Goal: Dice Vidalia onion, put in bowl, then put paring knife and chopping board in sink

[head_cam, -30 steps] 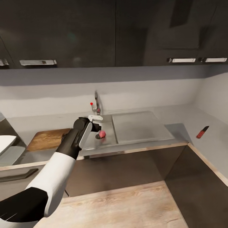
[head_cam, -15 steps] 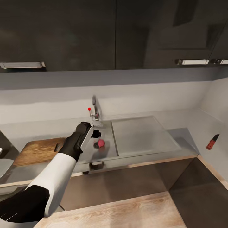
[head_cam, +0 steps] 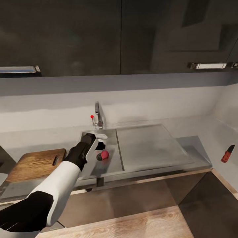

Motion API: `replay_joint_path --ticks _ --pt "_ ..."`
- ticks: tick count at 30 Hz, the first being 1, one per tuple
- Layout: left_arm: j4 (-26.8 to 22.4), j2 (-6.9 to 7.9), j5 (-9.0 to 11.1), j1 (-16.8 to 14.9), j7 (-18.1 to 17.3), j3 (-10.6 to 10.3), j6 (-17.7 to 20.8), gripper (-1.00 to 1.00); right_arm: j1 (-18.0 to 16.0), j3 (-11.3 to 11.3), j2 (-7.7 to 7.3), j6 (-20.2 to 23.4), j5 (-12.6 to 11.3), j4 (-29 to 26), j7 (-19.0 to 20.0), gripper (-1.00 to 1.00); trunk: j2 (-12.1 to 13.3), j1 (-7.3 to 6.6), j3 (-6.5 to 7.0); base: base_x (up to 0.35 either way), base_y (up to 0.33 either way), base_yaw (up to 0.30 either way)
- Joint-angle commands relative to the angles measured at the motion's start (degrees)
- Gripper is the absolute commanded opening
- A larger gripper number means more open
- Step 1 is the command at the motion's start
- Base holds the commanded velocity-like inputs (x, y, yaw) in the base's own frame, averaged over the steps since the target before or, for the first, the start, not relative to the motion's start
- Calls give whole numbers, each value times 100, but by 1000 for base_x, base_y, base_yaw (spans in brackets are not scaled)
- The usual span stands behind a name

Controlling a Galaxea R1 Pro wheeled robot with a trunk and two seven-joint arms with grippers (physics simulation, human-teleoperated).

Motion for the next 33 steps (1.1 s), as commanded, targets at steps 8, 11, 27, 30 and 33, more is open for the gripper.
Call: replay_joint_path --ticks 8,11,27,30,33 --pt "310 -4 62 -6 32 -16 -234 100 -2 49 -6 -3 -28 -16 -44 100 -12 3 -12 131 -68 0" --pt "390 -10 62 -6 20 -16 -248 100 -2 50 4 213 -24 -16 -36 100 -12 3 -12 223 -121 0" --pt "1021 12 87 -6 21 17 -668 100 -2 44 -23 661 -19 -16 -52 100 -12 3 -12 72 -36 0" --pt "1190 12 97 -6 18 18 -780 100 -2 41 -23 662 -19 7 -57 100 -12 3 -12 0 0 0" --pt "1310 13 104 -6 17 19 -828 100 -2 40 -23 662 -19 48 -50 100 -12 3 -12 0 0 0"
